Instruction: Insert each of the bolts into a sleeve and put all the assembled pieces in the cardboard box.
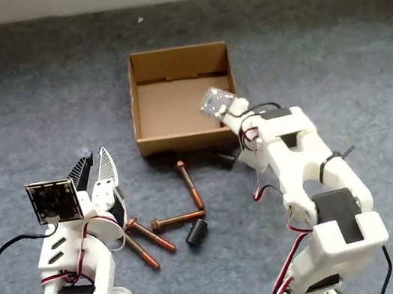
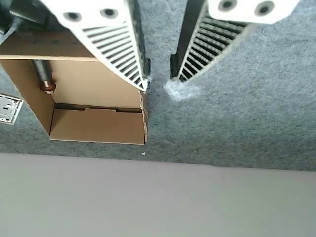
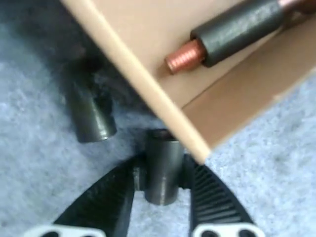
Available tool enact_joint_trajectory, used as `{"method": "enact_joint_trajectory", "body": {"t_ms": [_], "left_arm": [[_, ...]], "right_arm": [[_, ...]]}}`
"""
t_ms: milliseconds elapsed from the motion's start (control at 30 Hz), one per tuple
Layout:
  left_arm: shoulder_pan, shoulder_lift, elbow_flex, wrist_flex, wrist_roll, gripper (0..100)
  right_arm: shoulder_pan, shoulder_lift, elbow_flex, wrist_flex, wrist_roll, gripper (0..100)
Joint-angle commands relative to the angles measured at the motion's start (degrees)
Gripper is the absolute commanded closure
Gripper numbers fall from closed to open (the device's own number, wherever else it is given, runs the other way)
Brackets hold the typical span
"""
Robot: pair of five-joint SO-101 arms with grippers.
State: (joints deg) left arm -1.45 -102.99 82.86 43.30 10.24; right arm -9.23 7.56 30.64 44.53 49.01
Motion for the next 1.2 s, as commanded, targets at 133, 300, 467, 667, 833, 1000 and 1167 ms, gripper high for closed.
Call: {"method": "enact_joint_trajectory", "body": {"t_ms": [133,300,467,667,833,1000,1167], "left_arm": [[-0.1,0.0,-0.2,-1.1,-0.1,91],[-0.1,0.0,-0.2,-1.1,-0.1,91],[-0.1,0.1,-0.2,-1.1,-0.1,91],[0.0,0.1,-0.2,-1.1,-0.1,91],[0.0,0.1,-0.2,-1.1,-0.1,91],[0.0,0.1,-0.2,-1.1,-0.1,91],[0.0,0.1,-0.4,-0.9,-0.1,91]], "right_arm": [[0.3,-2.2,-2.0,10.4,0.3,99.3],[0.0,-11.9,-2.7,15.3,-1.7,99.3],[-2.6,-21.4,-2.6,21.1,-12.1,99.3],[-7.9,-31.3,-2.5,27.5,-23.6,99.3],[-12.4,-41.5,5.6,25.1,-28.4,99.3],[-12.7,-52.9,15.7,20.4,-34.0,99.3],[-12.4,-60.9,23.0,17.6,-37.2,99.3]]}}
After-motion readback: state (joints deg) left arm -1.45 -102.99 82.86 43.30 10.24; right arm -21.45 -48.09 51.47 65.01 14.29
